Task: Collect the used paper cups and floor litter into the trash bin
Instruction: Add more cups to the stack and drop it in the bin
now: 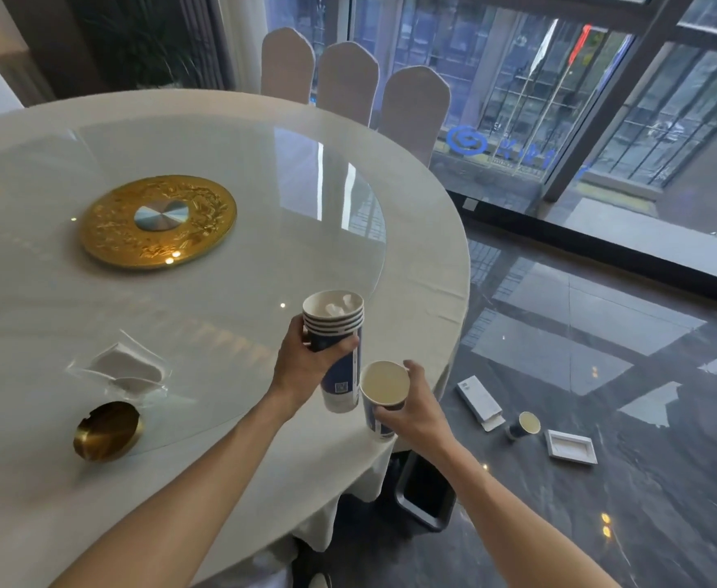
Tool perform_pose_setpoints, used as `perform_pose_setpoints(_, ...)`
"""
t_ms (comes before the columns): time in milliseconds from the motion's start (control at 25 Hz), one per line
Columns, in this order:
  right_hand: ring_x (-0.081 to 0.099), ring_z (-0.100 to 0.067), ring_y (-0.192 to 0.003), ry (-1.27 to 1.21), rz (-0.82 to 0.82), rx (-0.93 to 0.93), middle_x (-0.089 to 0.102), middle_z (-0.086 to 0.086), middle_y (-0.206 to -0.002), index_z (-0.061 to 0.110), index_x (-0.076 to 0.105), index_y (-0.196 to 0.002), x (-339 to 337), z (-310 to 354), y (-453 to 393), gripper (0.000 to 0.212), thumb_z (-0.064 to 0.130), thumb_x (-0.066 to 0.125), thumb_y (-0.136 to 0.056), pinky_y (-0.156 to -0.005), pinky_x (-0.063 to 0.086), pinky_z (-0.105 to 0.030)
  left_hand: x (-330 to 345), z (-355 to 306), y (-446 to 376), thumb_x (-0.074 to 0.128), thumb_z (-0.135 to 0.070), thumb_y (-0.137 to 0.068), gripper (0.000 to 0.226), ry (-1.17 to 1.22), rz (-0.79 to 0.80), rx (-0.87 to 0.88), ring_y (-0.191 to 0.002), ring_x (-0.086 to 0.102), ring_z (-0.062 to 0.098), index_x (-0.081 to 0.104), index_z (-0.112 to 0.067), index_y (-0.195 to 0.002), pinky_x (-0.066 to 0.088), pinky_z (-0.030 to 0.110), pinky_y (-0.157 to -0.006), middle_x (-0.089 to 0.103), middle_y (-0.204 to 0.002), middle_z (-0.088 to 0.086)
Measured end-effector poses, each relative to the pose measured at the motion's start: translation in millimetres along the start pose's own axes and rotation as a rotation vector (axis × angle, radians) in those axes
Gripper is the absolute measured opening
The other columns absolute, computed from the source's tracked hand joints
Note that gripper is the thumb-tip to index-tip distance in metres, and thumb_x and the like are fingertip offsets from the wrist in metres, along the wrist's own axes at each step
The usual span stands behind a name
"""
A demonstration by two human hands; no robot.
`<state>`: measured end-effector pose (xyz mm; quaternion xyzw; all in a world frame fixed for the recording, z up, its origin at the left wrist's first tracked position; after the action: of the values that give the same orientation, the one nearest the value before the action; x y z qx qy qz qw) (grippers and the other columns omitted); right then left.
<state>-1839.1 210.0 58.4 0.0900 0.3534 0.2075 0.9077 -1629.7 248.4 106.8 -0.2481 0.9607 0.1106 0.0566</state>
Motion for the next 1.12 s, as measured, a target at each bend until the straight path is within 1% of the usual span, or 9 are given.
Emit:
perform_pose_setpoints(80,0.049,-0.012,-0.126,0.002,-0.027,0.022,0.045,0.008,-0.139,0.023,0.022,-0.158,-12.8,-10.2,6.8,0.106,0.036,0.084,-0.074,-0.109,0.044,-0.036,15.3,-14.6,-5.4,0.091,-0.029,-0.080,0.076,0.039,0.019,0.032,-0.118,0.066,0.021,0.053,-0.015,-0.143,0.058,0.021,-0.079,0.067,-0.133,0.001)
perform_pose_setpoints(160,0.049,-0.016,-0.132,0.015,-0.048,0.050,0.045,0.005,-0.146,0.022,0.028,-0.155,-24.4,-23.2,13.9,0.101,0.038,0.085,-0.073,-0.111,0.044,-0.038,33.7,-26.4,-7.1,0.090,-0.026,-0.081,0.072,0.073,0.058,0.068,-0.114,0.068,0.019,0.054,-0.014,-0.143,0.060,0.017,-0.073,0.069,-0.130,0.000)
perform_pose_setpoints(280,0.055,-0.016,-0.124,0.009,-0.056,0.082,0.049,0.008,-0.133,0.033,0.042,-0.136,-37.3,-37.1,26.6,0.082,0.046,0.085,-0.067,-0.103,0.052,-0.042,63.7,-34.4,-5.4,0.089,-0.024,-0.083,0.068,0.096,0.130,0.091,-0.106,0.068,0.013,0.054,-0.013,-0.141,0.060,0.011,-0.069,0.069,-0.124,-0.003)
perform_pose_setpoints(400,0.061,-0.009,-0.112,-0.062,-0.112,0.119,0.058,0.011,-0.122,0.043,0.045,-0.116,-46.7,-53.0,36.3,0.070,0.051,0.087,-0.061,-0.097,0.057,-0.043,97.5,-30.5,1.1,0.090,-0.027,-0.081,0.063,0.087,0.222,0.068,-0.102,0.068,0.005,0.054,-0.021,-0.134,0.059,0.009,-0.067,0.068,-0.116,-0.014)
perform_pose_setpoints(560,0.063,-0.003,-0.105,-0.145,-0.167,0.172,0.065,0.016,-0.113,0.044,0.044,-0.118,-58.3,-74.6,53.8,0.070,0.046,0.089,-0.065,-0.091,0.056,-0.036,139.2,-19.4,14.9,0.091,-0.034,-0.079,0.063,0.022,0.340,0.053,-0.098,0.065,-0.007,0.052,-0.030,-0.129,0.056,0.007,-0.064,0.064,-0.111,-0.026)
perform_pose_setpoints(800,0.071,-0.006,-0.100,-0.277,-0.235,0.195,0.073,0.009,-0.108,0.037,0.049,-0.127,-82.4,-107.6,73.6,0.076,0.044,0.089,-0.063,-0.090,0.061,-0.043,191.7,-9.1,35.8,0.094,-0.024,-0.077,0.067,-0.046,0.472,0.008,-0.099,0.066,-0.007,0.057,-0.021,-0.132,0.056,0.007,-0.066,0.068,-0.112,-0.019)
perform_pose_setpoints(880,0.073,-0.008,-0.101,-0.316,-0.254,0.183,0.073,0.007,-0.109,0.036,0.049,-0.131,-98.2,-117.3,75.7,0.079,0.038,0.089,-0.063,-0.090,0.062,-0.043,209.5,-7.3,44.2,0.095,-0.020,-0.075,0.070,-0.085,0.517,-0.009,-0.098,0.068,-0.004,0.058,-0.016,-0.134,0.056,0.008,-0.069,0.072,-0.116,-0.009)
perform_pose_setpoints(1040,0.072,-0.009,-0.105,-0.362,-0.282,0.129,0.072,0.007,-0.113,0.033,0.053,-0.127,-139.1,-139.5,81.6,0.070,0.026,0.089,-0.067,-0.088,0.062,-0.037,241.8,-5.6,59.9,0.099,-0.036,-0.069,0.101,-0.243,0.692,-0.007,-0.120,0.068,0.013,0.043,-0.022,-0.153,0.053,0.014,-0.081,0.066,-0.139,0.001)
perform_pose_setpoints(1120,0.068,-0.001,-0.108,-0.366,-0.287,0.092,0.069,0.011,-0.118,0.034,0.051,-0.130,-162.1,-152.7,87.5,0.075,0.032,0.090,-0.065,-0.090,0.060,-0.030,257.8,-4.2,68.4,0.096,-0.034,-0.074,0.098,-0.298,0.741,-0.020,-0.126,0.063,0.019,0.040,-0.022,-0.154,0.055,0.021,-0.089,0.063,-0.141,0.006)
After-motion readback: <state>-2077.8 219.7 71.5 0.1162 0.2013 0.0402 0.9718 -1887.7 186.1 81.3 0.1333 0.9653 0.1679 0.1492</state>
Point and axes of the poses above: each hand's wrist, its own y-axis away from the middle knuckle, its own x-axis out of the palm, z = x × y, the point moved 1 cm from there along -y, towards the middle knuckle
